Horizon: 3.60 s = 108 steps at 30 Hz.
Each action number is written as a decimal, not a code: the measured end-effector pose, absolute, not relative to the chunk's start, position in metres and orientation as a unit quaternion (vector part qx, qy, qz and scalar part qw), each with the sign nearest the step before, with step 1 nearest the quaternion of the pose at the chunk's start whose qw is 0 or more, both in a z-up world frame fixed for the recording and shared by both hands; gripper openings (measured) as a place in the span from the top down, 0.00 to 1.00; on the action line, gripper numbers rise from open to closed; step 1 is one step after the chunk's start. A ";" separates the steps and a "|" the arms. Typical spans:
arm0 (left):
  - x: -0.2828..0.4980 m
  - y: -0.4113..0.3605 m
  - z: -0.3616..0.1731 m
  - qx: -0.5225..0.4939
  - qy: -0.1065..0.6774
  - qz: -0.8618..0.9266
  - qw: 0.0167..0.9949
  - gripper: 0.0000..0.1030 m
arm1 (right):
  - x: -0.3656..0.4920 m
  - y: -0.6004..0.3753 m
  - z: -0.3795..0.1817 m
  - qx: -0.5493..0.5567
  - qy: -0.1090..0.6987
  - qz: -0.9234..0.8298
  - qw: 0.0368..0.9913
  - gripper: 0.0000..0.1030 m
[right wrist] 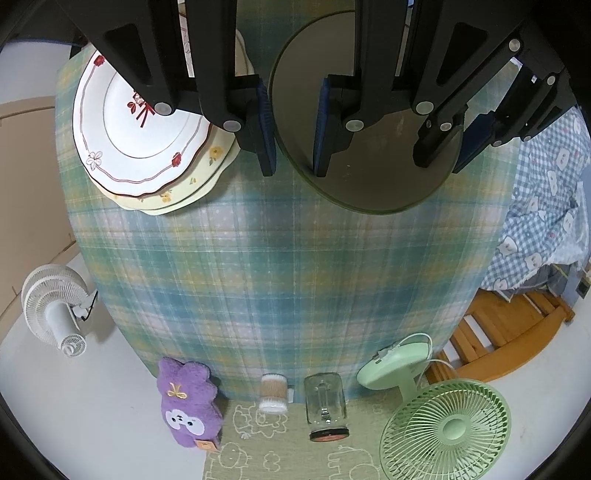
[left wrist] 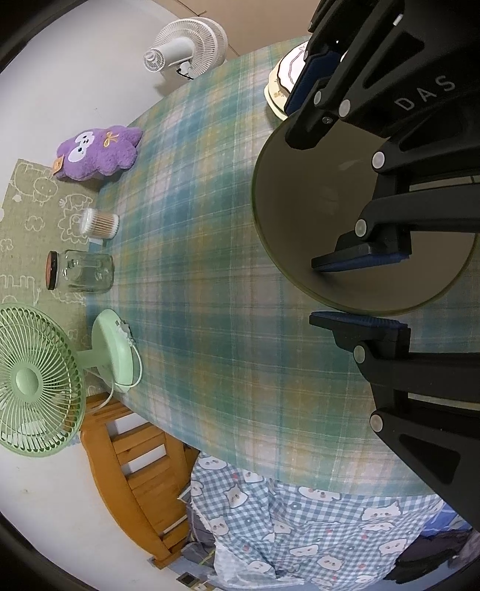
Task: Organize plates and bowls
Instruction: 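Carry the bowl to the nested bowls, lower it in, open both tools, then grasp the rim of the nested bowl stack with both tools and lift, then carry the bowl stack with both tools over the plate stack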
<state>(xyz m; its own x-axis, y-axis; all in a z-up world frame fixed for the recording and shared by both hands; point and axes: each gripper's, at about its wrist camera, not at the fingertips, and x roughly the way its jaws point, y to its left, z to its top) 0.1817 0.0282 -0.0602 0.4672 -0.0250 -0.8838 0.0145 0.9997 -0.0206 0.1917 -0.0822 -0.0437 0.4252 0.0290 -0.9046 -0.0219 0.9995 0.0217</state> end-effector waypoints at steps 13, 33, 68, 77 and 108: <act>0.172 0.029 -0.059 -0.013 0.508 -0.030 0.860 0.55 | 0.179 -0.088 -0.042 0.021 0.529 0.038 0.848 0.49; 0.174 0.033 -0.096 -0.011 0.529 -0.070 0.845 0.48 | 0.180 -0.099 -0.093 0.100 0.568 0.034 0.816 0.45; 0.162 0.026 -0.061 -0.035 0.518 -0.121 0.846 0.60 | 0.167 -0.104 -0.057 0.099 0.561 0.012 0.822 0.61; 0.155 0.003 -0.042 -0.027 0.503 -0.115 0.856 0.60 | 0.163 -0.127 -0.039 0.106 0.551 0.022 0.828 0.61; 0.147 -0.151 -0.059 -0.050 0.533 -0.098 0.839 0.60 | 0.155 -0.282 -0.056 0.094 0.581 0.029 0.808 0.61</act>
